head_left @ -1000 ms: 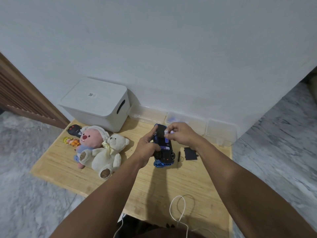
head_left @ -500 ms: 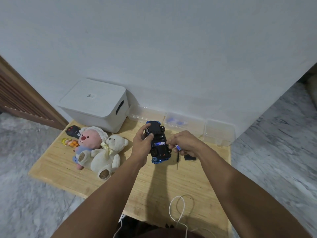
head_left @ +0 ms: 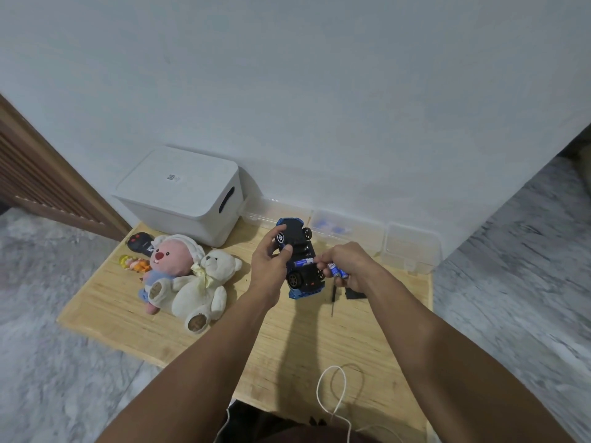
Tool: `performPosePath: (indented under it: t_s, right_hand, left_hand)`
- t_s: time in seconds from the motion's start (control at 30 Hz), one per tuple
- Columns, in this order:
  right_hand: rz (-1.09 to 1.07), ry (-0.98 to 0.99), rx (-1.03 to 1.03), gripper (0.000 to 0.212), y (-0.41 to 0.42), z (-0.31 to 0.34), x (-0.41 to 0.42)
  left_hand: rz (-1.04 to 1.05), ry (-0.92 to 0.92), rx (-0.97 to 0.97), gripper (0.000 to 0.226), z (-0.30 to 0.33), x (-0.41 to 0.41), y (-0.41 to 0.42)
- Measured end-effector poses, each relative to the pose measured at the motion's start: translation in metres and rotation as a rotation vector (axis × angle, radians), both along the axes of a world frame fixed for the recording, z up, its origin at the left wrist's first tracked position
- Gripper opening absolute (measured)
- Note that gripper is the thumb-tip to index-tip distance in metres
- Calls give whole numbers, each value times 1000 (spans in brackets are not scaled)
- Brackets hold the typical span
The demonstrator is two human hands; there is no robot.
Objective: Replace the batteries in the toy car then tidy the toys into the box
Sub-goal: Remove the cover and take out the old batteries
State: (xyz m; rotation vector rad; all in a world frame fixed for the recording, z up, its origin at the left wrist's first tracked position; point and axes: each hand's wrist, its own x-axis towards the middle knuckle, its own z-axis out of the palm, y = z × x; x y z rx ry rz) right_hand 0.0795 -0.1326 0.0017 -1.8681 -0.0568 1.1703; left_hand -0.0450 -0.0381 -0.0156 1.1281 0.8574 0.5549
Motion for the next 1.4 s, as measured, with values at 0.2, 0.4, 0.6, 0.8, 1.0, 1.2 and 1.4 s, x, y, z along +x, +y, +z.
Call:
performPosePath:
  t_s: [0.2,0.4,0.6,0.8,1.0,1.2,1.4]
  right_hand:
    - [-6,-27,72,8,-3,-2,3]
    - [-25,-183,188,17,-4,-5,-1]
    - [-360,68,341,14,-4,-9,7]
    - [-618,491,502,32,-12,-20,13]
    - [-427,336,299,31,-5,-34,13]
    - [114,-234,-116,14,10,-57,9]
    - [64,-227,-164,12,30,-62,7]
  left_hand:
    - [-21,-12,-69,39,2,-1,3]
    - [-48,9,-59,38,1,3,0]
    - [7,63,-48,39,-1,3,3]
    - [28,61,-86,39,-6,-3,13]
    - [37,94,-107,40,-13,-11,19]
    - [62,106,-125,41,-19,-18,29]
    - [54,102,-131,41,-20,-21,36]
